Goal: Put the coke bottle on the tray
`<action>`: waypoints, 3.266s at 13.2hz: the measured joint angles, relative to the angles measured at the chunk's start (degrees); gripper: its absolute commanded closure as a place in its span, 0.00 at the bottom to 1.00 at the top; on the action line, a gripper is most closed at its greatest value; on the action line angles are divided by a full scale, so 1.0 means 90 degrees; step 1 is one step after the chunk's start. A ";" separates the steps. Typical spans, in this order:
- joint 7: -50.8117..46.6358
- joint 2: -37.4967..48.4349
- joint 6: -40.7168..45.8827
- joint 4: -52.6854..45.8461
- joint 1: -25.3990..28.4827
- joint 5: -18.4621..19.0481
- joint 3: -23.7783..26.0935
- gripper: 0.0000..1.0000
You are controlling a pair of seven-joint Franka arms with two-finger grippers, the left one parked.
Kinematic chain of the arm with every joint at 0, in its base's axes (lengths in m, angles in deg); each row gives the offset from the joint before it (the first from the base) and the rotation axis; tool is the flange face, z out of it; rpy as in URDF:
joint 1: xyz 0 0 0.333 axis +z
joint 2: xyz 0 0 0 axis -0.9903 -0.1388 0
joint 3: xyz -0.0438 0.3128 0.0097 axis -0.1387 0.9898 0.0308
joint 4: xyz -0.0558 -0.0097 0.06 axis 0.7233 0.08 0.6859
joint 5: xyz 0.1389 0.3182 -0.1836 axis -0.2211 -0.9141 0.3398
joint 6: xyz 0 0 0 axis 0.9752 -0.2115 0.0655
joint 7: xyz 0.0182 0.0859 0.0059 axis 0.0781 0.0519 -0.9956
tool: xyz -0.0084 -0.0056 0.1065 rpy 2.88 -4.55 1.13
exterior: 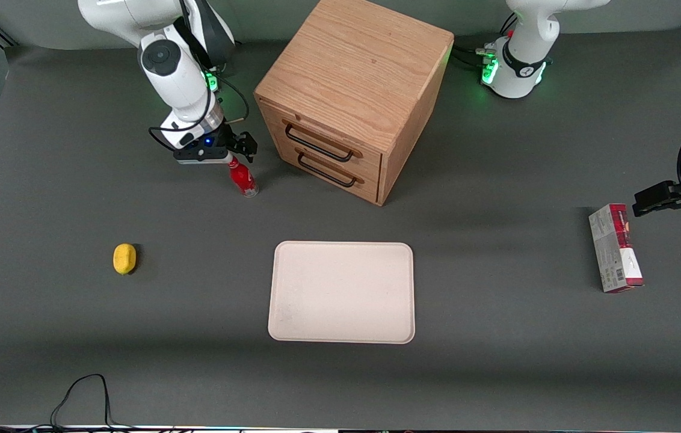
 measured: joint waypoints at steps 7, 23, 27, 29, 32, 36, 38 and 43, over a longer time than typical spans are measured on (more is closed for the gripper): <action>0.0000 -0.0178 -0.0257 0.0143 -0.0008 0.0000 0.0001 0.78; 0.0010 -0.1434 0.4768 -0.5598 -0.0130 0.0495 -0.0814 0.90; 0.0017 -0.3265 0.5869 -0.8446 -0.0135 0.0899 -0.0833 0.88; 0.0028 -0.4172 0.5894 -0.9404 -0.0091 0.1124 -0.0711 0.87; 0.0028 -0.5385 0.5317 -1.0190 -0.0017 0.1679 -0.0255 0.87; 0.0027 -0.6603 0.3995 -1.0410 0.0035 0.2830 0.0191 0.84; 0.0028 -0.6993 0.3609 -1.0450 0.0042 0.2998 0.0235 0.80; 0.0034 -0.7453 0.3167 -1.0454 0.0052 0.3342 0.0256 0.69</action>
